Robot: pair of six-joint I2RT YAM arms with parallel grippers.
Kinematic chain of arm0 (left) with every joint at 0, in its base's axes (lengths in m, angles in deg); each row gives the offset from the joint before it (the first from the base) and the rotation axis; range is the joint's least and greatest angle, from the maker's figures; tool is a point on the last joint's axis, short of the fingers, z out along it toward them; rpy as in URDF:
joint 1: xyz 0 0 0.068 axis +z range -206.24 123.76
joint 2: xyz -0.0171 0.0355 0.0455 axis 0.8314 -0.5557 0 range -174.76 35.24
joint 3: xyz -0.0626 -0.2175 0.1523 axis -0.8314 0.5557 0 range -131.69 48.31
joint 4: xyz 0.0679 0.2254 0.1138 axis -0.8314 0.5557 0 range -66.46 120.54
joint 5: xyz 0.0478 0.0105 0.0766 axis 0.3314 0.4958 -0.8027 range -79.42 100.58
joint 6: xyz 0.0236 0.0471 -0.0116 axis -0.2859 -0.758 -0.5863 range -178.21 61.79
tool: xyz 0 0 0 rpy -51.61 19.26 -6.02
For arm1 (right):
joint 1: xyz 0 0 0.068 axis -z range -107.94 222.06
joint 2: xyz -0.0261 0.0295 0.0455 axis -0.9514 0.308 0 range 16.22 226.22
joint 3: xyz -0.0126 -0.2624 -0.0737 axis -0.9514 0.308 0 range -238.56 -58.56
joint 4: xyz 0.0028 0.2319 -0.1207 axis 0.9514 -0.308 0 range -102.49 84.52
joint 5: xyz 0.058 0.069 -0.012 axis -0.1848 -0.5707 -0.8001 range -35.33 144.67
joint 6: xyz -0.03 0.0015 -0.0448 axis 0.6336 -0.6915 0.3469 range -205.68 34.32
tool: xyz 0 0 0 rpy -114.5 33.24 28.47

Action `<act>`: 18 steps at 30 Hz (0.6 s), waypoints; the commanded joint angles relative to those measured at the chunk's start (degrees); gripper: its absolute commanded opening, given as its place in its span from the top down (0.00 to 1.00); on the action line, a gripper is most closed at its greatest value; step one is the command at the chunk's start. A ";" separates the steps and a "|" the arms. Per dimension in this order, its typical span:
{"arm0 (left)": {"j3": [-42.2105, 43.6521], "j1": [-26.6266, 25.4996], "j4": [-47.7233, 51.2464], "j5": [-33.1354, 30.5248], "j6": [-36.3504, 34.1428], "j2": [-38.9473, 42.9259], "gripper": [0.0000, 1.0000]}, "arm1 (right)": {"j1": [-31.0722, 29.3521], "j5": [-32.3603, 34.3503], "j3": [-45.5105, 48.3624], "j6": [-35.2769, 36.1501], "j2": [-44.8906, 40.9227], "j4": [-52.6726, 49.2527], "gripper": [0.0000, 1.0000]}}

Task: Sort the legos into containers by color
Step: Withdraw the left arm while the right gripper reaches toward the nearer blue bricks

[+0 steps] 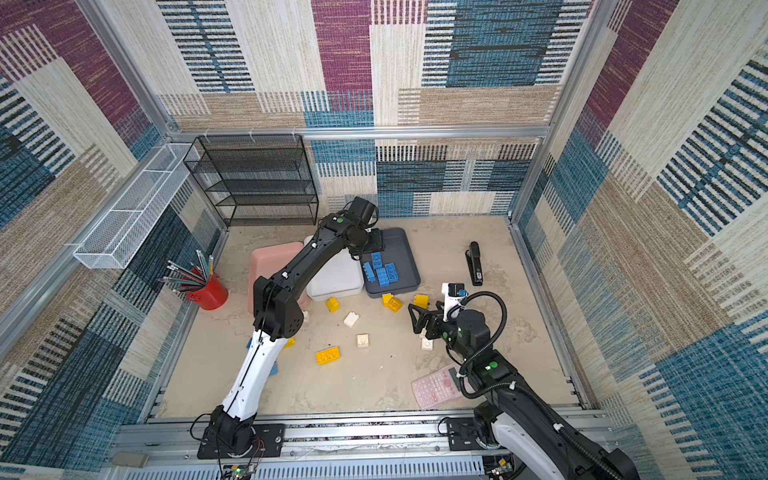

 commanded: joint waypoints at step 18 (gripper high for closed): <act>54.21 0.13 -20.34 -7.33 -5.59 50.00 0.33 | -19.53 2.98 -17.52 3.08 23.42 -5.20 0.00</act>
